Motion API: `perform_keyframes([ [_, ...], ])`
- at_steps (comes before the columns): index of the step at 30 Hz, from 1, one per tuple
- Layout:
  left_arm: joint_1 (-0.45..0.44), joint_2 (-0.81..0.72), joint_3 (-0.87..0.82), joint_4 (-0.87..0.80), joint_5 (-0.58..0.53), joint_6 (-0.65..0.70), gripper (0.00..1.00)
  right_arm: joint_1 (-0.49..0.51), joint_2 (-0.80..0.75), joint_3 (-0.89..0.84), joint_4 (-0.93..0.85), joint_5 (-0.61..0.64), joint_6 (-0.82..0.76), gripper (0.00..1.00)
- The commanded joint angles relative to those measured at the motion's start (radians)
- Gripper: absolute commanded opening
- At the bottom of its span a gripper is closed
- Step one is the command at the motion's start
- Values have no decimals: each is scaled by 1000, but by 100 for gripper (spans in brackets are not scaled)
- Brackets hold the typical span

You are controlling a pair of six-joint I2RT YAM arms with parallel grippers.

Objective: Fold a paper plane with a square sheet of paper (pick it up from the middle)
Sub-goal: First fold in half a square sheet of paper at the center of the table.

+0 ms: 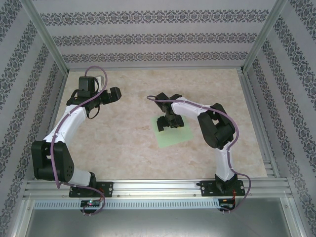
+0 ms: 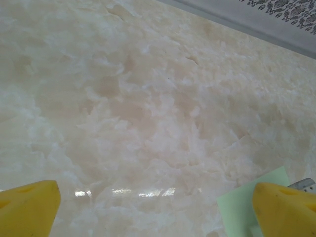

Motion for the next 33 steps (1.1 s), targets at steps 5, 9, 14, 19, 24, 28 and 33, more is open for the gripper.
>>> perform_keyframes([
  [5, 0, 7, 33, -18, -1, 8, 100, -2, 55, -39, 23, -9, -1, 82],
  [9, 0, 7, 33, -21, -2, 7, 100, -8, 48, -53, 37, -24, 0, 81],
  [14, 0, 8, 33, -24, -2, 6, 100, -14, 40, -60, 41, -26, 5, 77],
  [19, 0, 9, 34, -27, 1, 6, 100, -14, 30, -62, 45, -20, 13, 72],
  [24, 0, 9, 33, -28, 7, 1, 100, -15, -9, -60, 58, -32, 28, 64],
  [28, 0, 11, 31, -26, 34, -5, 100, -8, -86, -83, 139, -135, 60, 44],
  [33, -1, 19, 16, -26, 92, -38, 100, 20, -200, -167, 382, -381, 158, 34],
])
